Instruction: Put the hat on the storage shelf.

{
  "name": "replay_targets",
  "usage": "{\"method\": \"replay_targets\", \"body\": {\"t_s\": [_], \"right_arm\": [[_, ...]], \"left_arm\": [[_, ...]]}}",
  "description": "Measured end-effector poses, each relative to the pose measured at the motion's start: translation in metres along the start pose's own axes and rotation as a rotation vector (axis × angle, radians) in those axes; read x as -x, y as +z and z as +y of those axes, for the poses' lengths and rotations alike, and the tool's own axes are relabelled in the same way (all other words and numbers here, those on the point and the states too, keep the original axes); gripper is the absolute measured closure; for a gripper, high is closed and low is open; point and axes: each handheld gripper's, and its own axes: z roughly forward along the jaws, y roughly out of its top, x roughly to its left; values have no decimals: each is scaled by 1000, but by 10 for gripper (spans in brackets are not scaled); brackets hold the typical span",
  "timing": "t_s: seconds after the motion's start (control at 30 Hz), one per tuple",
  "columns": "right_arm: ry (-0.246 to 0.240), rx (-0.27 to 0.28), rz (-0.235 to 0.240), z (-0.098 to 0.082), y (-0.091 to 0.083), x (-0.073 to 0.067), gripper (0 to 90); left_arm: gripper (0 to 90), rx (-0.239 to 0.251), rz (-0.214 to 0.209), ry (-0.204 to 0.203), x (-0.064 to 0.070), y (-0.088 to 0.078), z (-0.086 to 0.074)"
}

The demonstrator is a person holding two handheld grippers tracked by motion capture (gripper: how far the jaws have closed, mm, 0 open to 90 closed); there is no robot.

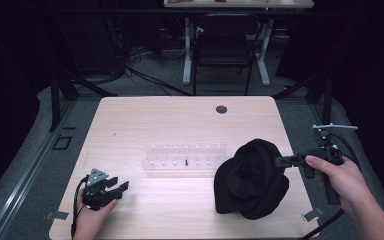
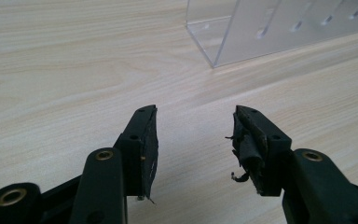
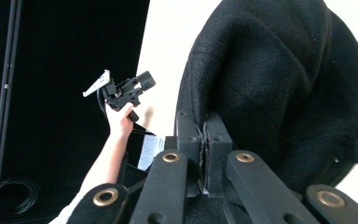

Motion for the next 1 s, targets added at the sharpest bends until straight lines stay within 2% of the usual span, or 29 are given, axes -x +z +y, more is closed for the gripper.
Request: {"method": "replay_targets", "body": {"t_s": [0.4,0.43,0.47,0.6,1.0], "right_arm": [[-16,17,28,0,-9,-11,884],[-29,4,0,1,-11,-12,884],[-20,22,30,0,-10,-13,884],[-26,27,26,1,-13,-17,883],[-37,68,57,5,-23,-27,884]], "left_arm": [[454,11,-10,-6,0,0,0],[452,11,-10,-4,0,0,0],[448,9,-9,-2,0,0,0],[442,10,-14,-4,0,1,0],[437,9,-15,-3,0,1,0]]}}
